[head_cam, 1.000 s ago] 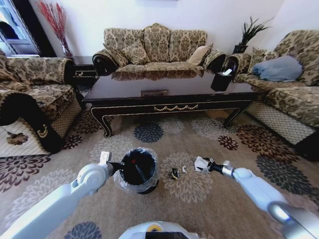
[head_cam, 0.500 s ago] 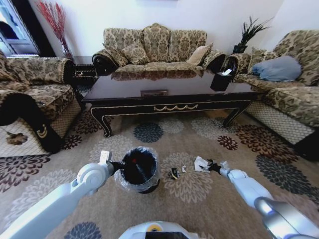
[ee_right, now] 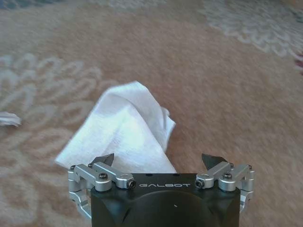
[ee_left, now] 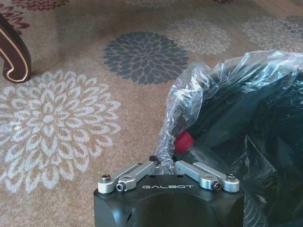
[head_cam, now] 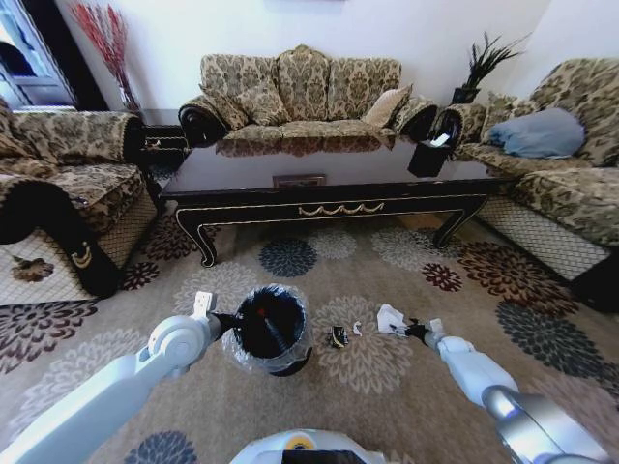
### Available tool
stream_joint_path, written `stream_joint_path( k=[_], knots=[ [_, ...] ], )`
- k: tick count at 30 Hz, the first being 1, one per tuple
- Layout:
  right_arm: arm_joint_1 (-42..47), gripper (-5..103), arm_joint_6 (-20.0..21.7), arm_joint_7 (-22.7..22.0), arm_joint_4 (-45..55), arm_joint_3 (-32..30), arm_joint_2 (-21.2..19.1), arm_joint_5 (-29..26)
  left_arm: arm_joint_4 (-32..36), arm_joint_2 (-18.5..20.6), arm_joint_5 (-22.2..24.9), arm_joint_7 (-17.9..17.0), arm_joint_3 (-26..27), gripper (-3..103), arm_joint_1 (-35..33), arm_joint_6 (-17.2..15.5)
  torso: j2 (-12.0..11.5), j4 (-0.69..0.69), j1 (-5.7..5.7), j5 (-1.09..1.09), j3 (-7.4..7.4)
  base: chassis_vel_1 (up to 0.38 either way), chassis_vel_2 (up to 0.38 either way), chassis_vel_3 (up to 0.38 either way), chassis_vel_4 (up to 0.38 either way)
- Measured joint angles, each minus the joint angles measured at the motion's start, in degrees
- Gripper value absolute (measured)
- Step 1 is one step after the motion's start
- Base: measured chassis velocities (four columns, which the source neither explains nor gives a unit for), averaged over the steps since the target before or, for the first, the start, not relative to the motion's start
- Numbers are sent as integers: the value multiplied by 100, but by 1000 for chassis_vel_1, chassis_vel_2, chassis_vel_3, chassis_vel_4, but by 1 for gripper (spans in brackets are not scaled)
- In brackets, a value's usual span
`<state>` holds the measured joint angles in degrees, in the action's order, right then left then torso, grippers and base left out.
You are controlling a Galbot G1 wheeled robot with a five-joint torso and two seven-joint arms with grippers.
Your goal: Move to the front of the table and pick up the trash from the floor, then place it into the trash bin.
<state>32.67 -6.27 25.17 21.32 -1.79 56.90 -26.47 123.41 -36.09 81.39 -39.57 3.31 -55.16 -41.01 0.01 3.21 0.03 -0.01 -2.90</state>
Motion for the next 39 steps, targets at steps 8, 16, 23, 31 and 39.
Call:
stream_joint_path(
  k=[8, 16, 23, 31, 39],
  knots=[
    [97, 78, 133, -91, 36, -45, 24, -57, -32, 79, 89, 19, 10, 1, 95, -6, 0, 0, 0, 0, 0, 0, 0, 0, 0],
    [154, 51, 86, -62, 241, -4, 26, -82, -37, 49, 97, -3, 6, 1, 75, -7, 0, 0, 0, 1, 0, 0, 0, 0, 0],
    [167, 23, -22, -36, 353, 56, 3, -82, -37, 43, 74, -17, 18, 1, 16, -7, 0, -1, 0, 1, 0, 0, 0, 0, 0],
    [236, 1, -145, -19, 467, 64, -88, -62, -45, 3, 63, -27, 12, 1, 25, -7, 0, 1, 0, 0, 0, 0, 0, 0, 0],
    [515, 0, -406, 126, 820, -71, -220, -86, -86, -122, 30, -84, -53, 1, 39, -29, 0, 0, 0, 1, 0, 0, 0, 0, 0]
  ],
)
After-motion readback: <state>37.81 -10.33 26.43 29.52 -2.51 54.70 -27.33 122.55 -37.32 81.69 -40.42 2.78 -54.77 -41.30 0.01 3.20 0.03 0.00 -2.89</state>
